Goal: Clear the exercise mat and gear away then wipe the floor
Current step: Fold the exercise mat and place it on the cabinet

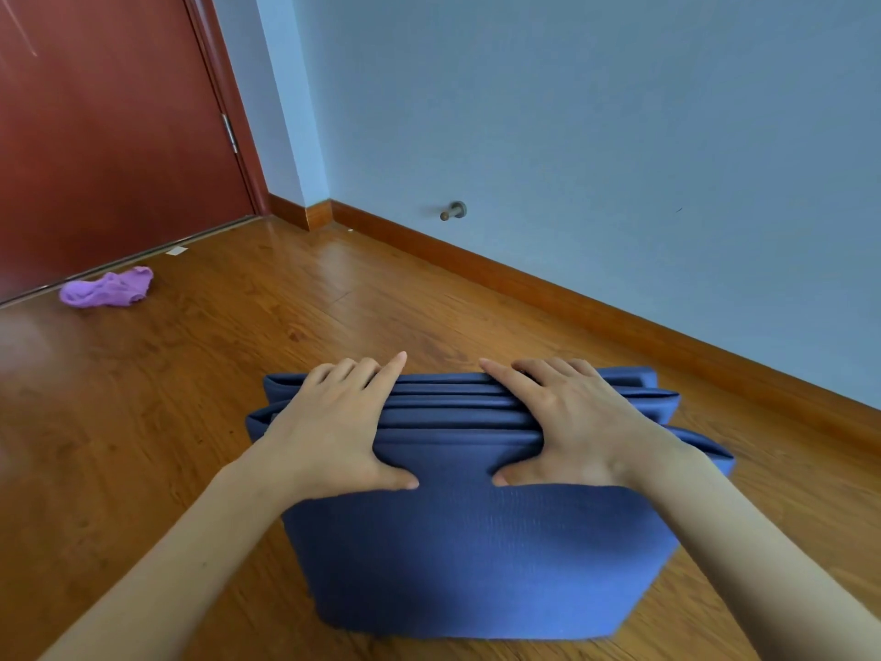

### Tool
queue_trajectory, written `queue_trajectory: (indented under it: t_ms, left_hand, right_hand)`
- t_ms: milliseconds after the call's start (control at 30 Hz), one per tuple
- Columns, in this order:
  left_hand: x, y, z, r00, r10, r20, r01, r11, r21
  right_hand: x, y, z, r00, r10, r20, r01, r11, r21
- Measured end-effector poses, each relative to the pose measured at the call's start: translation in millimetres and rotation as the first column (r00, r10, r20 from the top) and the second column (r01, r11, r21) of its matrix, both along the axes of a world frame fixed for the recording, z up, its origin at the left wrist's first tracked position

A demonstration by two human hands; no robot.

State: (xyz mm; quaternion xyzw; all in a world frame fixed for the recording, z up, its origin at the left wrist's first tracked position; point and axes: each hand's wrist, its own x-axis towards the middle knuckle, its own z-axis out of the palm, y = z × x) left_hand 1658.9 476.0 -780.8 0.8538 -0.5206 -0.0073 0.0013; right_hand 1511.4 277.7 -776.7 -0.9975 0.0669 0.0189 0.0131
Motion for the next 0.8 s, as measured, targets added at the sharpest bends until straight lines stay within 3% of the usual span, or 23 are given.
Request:
queue_trajectory:
  t_ms: [367,533,800]
  left_hand:
    - [5,-10,-9,0.999,0.018,0.046,-0.008,0.975,-0.223]
    - [9,-14,-7,1.000,0.018,0.006,-0.016,0.980,-0.198]
    - [12,-15,-21,0.986,0.043,0.160,-0.001,0.968,-0.253]
  right_hand:
    - [17,-5,-1,0.991,0.048,0.126,-0.043,0.998,-0.048]
    - [23,-7,-5,0.992,0.020,0.125,-0.011,0.997,-0.076]
    - [29,-10,-21,0.968,0.006,0.251,0.008,0.998,-0.056]
